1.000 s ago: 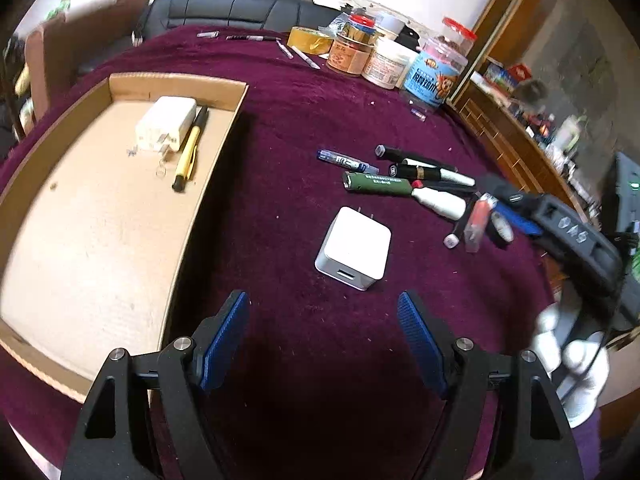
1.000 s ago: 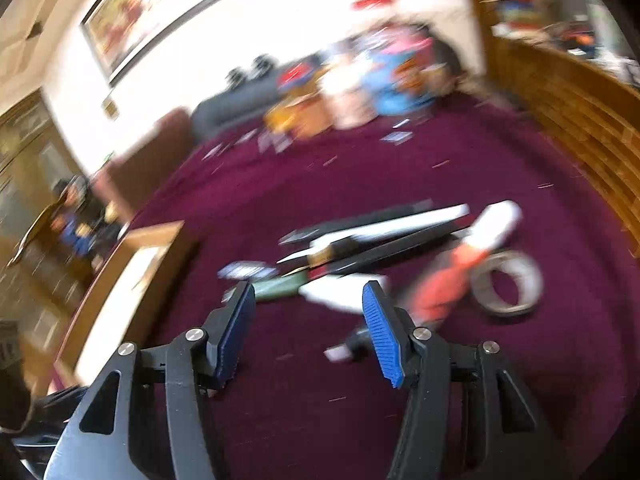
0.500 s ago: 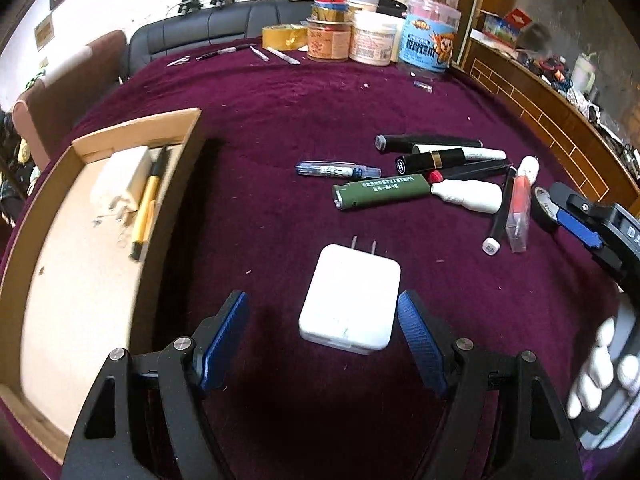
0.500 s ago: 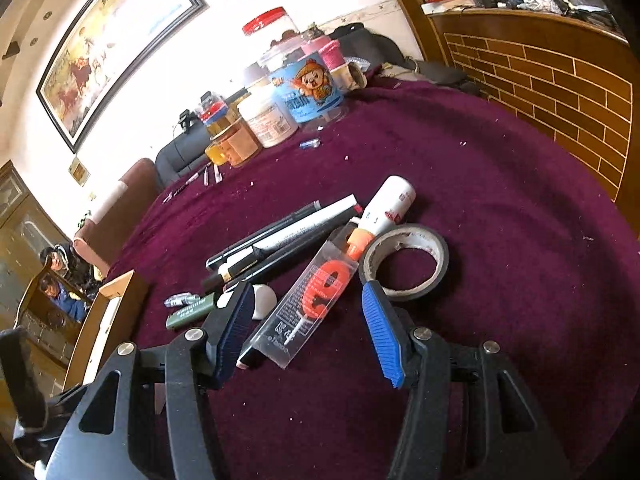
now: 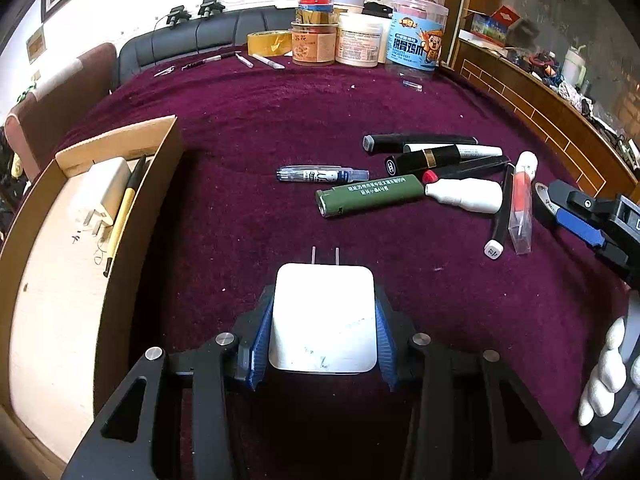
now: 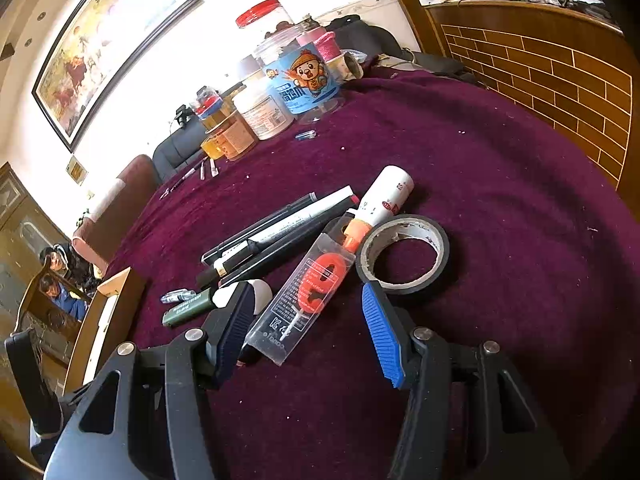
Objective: Organize rigid objects
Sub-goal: 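Grasp the clear package with red item using the right gripper while the left lifts the charger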
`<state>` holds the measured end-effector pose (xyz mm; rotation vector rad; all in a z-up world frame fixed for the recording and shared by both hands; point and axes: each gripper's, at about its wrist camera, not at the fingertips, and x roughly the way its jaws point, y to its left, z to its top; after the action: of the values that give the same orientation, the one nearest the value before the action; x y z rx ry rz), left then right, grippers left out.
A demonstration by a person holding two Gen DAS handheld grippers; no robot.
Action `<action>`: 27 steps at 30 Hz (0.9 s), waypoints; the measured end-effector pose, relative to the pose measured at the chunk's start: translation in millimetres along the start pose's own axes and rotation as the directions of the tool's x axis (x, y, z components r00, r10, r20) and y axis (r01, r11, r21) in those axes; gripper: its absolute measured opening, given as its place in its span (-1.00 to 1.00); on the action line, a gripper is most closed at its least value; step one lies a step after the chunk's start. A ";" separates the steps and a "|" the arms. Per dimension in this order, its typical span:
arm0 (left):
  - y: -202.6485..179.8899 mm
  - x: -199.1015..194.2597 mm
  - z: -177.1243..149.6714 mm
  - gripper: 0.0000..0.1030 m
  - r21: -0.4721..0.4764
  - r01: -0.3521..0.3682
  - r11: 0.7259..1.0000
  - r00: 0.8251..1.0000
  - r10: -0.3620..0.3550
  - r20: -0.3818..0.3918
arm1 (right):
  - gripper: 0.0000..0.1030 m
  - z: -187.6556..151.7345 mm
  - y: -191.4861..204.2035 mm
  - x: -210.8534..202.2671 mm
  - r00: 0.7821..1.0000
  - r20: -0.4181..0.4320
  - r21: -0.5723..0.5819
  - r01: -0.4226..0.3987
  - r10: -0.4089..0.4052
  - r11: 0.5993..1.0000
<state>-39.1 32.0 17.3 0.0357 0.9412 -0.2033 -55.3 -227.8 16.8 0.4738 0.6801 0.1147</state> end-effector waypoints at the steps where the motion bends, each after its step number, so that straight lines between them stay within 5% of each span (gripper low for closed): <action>1: 1.2 -0.1 0.0 -0.24 -0.008 0.006 1.000 1.000 -0.006 0.001 | 0.06 0.2 -0.3 0.0 1.000 -0.001 0.002 0.000 0.000 1.000; 10: 10.3 -6.0 -3.7 -0.25 -0.053 0.056 0.997 0.998 -0.055 0.017 | 0.06 0.0 -6.3 2.9 1.000 -0.016 0.026 0.013 -0.013 1.000; 18: 14.6 -54.0 -9.2 -0.24 -0.058 0.160 0.985 0.984 -0.155 0.090 | 0.06 -0.3 -2.7 4.1 0.999 -0.019 0.002 0.044 -0.044 0.999; 27: 40.2 -79.0 -16.1 -0.24 -0.096 0.183 0.978 0.974 -0.168 0.150 | 0.06 10.3 20.2 20.5 0.988 -0.109 -0.019 0.111 -0.112 0.994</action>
<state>-89.5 85.9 69.2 -0.1617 0.8130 -0.3140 -32.0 -208.6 21.2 0.4187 0.8116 0.0399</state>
